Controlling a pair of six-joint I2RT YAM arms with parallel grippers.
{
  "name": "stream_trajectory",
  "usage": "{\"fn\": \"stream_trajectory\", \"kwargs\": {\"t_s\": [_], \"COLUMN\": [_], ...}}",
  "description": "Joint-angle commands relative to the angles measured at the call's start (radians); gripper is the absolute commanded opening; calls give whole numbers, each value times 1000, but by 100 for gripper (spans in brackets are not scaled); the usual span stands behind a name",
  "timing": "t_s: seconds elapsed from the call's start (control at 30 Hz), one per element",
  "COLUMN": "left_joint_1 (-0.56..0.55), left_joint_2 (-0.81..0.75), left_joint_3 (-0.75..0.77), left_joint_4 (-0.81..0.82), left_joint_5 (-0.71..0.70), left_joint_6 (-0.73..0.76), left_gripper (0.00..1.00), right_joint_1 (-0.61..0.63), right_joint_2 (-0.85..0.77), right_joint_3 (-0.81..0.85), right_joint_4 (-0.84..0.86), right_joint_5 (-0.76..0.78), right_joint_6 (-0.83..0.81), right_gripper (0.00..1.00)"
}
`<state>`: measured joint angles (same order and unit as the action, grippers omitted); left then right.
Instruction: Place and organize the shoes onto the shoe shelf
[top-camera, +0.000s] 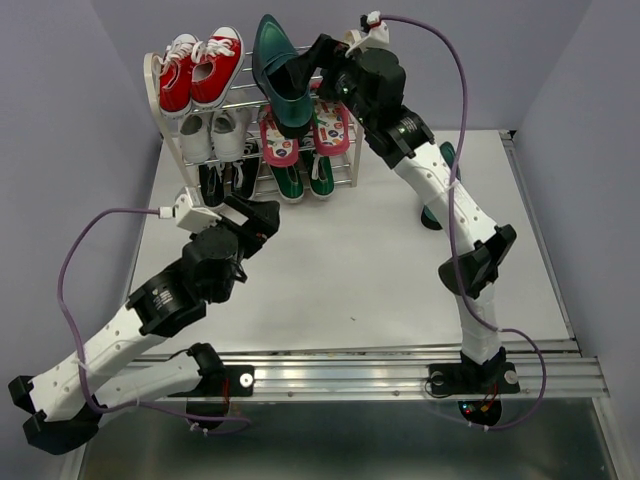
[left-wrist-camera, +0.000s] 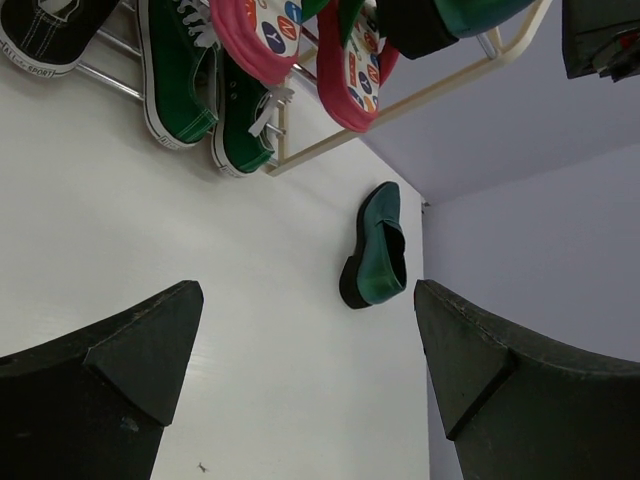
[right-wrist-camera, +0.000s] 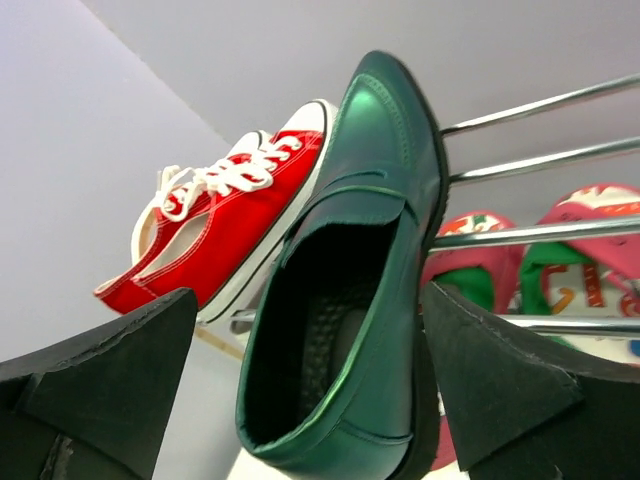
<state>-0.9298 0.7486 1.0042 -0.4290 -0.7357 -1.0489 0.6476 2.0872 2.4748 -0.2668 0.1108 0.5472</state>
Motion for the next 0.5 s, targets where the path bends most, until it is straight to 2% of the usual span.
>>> {"fn": "stream_trajectory", "kwargs": {"t_s": [0.0,0.2,0.27,0.33,0.37,0.4,0.43,0.47], "left_joint_1": [-4,3,19,80,115,193,194,256], "left_joint_2": [92,205,250,288,335,359,385,409], "left_joint_3": [48,102,132,169,186,209,218,226], "left_joint_4": [122,239,309,366,374,390,406,417], "left_joint_5": [13,19,61,129,238,299,358,411], "left_joint_6": [147,262,331,363,369,369,369,371], "left_gripper": [99,99,99,99,99,99,99,99], "right_joint_1": [-3,-3,-3,-3,-3,-3,-12,-12], "right_joint_2": [-96,-252,-338,-392,-416,-462,-481,-498], "right_joint_3": [47,-89,-216,-343,-385,-465,-465,-529], "right_joint_4": [78,80,74,43,35,25,20,12], "right_joint_5": [87,156,203,314,361,466,519,567], "right_joint_6": [-105,-225,-260,-274,-279,-294,-300,-306], "right_gripper": [100,100,100,100,100,100,100,100]}}
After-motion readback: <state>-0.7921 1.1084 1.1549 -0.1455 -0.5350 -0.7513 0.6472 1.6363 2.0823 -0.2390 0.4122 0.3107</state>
